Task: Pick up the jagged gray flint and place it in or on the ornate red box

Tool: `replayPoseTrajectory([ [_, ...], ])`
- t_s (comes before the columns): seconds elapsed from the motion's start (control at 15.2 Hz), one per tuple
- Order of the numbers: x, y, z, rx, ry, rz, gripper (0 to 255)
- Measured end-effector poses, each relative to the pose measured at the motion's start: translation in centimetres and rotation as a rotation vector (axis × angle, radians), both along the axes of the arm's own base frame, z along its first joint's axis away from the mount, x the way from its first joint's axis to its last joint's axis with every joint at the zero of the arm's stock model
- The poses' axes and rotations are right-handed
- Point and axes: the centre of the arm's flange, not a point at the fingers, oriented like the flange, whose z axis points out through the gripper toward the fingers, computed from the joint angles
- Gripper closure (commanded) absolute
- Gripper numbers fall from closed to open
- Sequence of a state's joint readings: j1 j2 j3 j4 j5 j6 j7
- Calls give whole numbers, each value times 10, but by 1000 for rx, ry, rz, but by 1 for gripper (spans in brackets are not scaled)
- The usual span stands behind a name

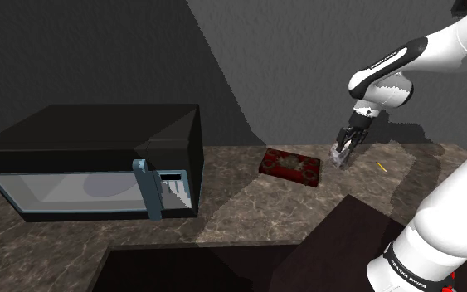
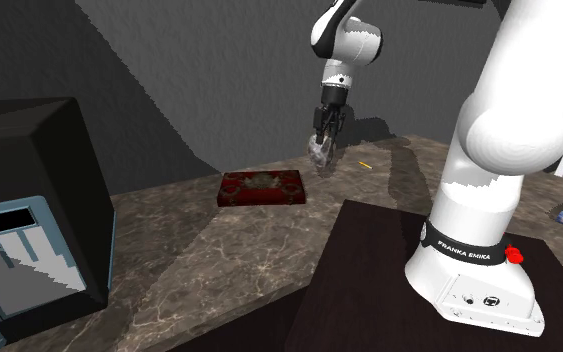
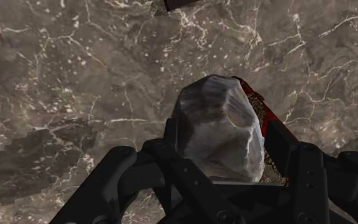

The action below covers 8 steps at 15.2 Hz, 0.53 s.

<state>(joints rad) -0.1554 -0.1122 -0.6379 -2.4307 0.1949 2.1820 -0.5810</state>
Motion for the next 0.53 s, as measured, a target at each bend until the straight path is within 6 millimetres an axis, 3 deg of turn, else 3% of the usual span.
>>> replayPoseTrajectory([
  [0.13,14,6,4,-1,0,0,255],
  [0.53,82,33,15,-1,1,1,255],
])
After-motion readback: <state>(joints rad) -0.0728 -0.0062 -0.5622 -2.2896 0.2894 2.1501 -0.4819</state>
